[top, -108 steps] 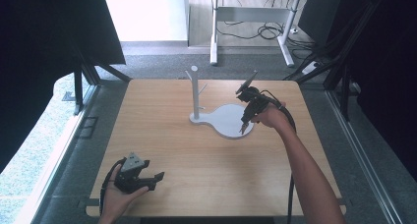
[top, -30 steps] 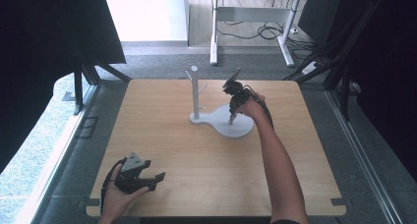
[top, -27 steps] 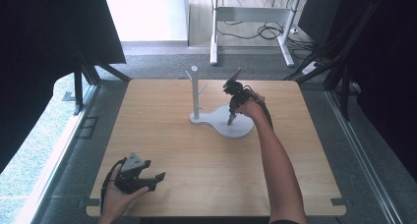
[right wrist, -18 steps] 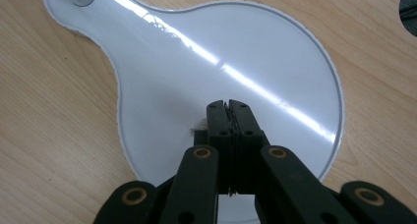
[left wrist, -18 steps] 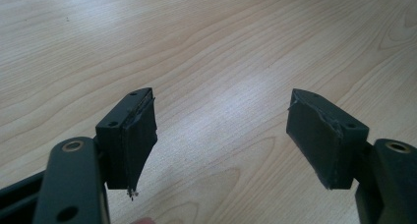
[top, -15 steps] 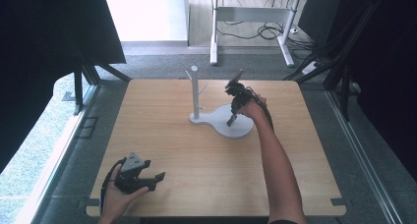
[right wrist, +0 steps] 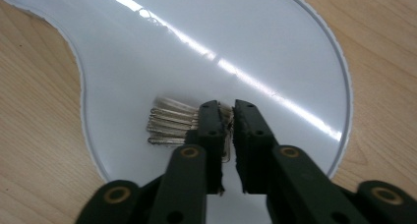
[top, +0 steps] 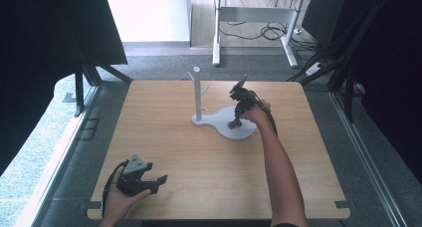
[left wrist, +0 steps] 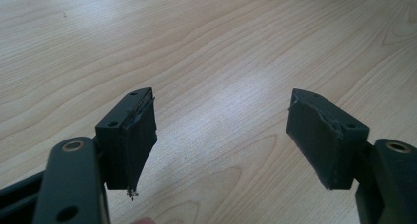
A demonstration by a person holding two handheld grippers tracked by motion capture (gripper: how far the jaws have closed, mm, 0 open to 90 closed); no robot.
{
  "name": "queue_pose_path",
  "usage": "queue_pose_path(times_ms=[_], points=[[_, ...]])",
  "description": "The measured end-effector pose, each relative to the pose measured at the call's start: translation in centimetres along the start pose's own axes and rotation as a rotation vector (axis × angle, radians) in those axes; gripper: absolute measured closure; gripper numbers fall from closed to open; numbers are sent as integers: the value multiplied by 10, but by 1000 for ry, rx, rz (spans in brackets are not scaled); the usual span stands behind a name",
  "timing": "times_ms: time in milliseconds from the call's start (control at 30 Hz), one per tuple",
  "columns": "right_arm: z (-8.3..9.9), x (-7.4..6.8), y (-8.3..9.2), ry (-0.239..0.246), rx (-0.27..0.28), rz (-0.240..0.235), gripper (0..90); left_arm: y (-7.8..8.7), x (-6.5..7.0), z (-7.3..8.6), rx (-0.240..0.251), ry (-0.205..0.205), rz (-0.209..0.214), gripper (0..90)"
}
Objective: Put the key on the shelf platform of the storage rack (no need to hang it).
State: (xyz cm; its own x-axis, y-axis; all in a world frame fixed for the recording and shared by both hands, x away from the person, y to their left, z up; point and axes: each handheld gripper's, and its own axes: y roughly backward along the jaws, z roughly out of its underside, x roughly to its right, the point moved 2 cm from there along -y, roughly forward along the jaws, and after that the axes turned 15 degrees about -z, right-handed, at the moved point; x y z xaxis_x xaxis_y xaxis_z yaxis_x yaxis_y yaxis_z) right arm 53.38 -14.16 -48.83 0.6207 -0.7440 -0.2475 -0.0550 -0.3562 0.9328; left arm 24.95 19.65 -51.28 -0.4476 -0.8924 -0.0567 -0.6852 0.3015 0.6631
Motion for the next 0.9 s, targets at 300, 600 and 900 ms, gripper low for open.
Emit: queue_pose_path(times_ms=[300,600,900], points=[[5,-1,16,8,55,27,553,-1,0,0,-4,-1,-1,273],[29,-14,38,46,136,-24,508,0,0,0,-1,0,-2,273],[77,-23,52,108,187,-76,500,-1,-1,1,-9,-4,-9,273]])
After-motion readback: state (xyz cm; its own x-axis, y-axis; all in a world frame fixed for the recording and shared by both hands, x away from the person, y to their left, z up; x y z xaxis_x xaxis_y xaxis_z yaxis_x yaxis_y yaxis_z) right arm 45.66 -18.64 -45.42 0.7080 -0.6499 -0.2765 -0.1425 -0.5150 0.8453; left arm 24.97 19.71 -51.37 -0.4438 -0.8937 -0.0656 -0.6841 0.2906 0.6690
